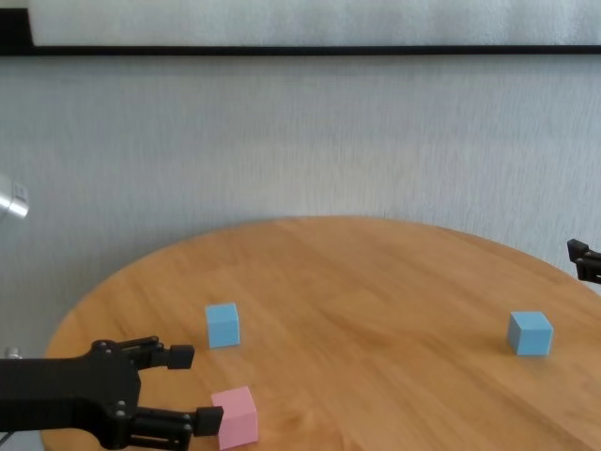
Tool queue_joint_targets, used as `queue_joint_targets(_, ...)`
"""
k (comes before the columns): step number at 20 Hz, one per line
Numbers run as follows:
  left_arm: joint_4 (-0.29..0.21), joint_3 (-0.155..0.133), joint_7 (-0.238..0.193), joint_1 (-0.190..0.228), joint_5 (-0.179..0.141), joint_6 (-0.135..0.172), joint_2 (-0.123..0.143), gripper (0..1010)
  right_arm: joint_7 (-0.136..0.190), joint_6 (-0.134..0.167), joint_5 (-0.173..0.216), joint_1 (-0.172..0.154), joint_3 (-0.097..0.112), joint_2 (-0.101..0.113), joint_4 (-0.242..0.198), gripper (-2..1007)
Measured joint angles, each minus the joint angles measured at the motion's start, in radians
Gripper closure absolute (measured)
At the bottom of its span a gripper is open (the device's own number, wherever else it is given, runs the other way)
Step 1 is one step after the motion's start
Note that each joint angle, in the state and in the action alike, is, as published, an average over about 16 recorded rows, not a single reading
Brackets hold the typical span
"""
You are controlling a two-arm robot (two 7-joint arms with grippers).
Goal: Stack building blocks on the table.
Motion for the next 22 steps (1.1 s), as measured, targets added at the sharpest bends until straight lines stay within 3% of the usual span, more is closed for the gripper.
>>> queue_joint_targets(11,0.06,0.024,0.018,-0.033,0.048,-0.013,-0.05,8,0.0,0.0,0.0,0.0,0.0,0.0,0.0,0)
queue_joint_targets(22,0.118,0.022,0.037,-0.058,0.077,-0.015,-0.091,8,0.0,0.0,0.0,0.0,0.0,0.0,0.0,0)
